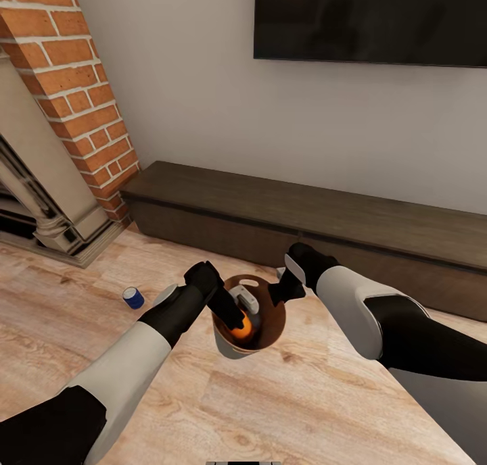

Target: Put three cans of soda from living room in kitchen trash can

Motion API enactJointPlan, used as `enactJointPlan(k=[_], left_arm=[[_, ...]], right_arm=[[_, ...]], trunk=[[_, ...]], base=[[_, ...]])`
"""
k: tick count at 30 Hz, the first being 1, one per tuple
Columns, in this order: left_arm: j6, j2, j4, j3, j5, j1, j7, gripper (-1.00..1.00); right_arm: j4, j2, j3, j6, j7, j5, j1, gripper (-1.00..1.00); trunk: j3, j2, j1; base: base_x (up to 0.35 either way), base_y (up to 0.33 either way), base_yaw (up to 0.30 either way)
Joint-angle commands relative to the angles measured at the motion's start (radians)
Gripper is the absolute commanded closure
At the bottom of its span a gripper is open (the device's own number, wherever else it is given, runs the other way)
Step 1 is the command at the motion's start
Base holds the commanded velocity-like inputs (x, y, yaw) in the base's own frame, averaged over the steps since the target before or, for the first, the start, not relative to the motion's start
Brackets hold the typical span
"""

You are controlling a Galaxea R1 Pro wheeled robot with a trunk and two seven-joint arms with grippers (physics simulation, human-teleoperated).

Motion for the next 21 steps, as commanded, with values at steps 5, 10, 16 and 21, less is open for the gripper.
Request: enactJointPlan(k=[5, 10, 16, 21], left_arm=[[-0.002, 0.0, 0.01, 0.0, 0.003, 0.0, 0.02, 1.0], [-0.002, -0.001, 0.036, -0.001, 0.005, 0.0, 0.026, 1.0], [-0.001, -0.001, 0.062, -0.001, 0.004, 0.0, 0.028, 1.0], [-0.001, -0.001, 0.069, -0.001, 0.003, 0.0, 0.029, -1.0]], right_arm=[[0.0, 0.0, -0.026, 0.002, 0.002, -0.035, 0.0, 1.0], [0.0, 0.0, -0.026, 0.002, 0.002, -0.035, -0.001, 1.0], [0.0, 0.0, -0.025, 0.002, 0.002, -0.035, -0.002, 1.0], [0.0, 0.0, -0.026, 0.002, 0.002, -0.035, -0.002, 1.0]], trunk=[[0.0, 0.0, 0.0], [0.0, 0.0, 0.0], [0.0, 0.0, 0.0], [0.0, 0.0, 0.0]], base=[[0.0, 0.0, 0.0], [0.0, 0.0, 0.0], [0.0, 0.0, 0.0], [0.0, 0.0, 0.0]])
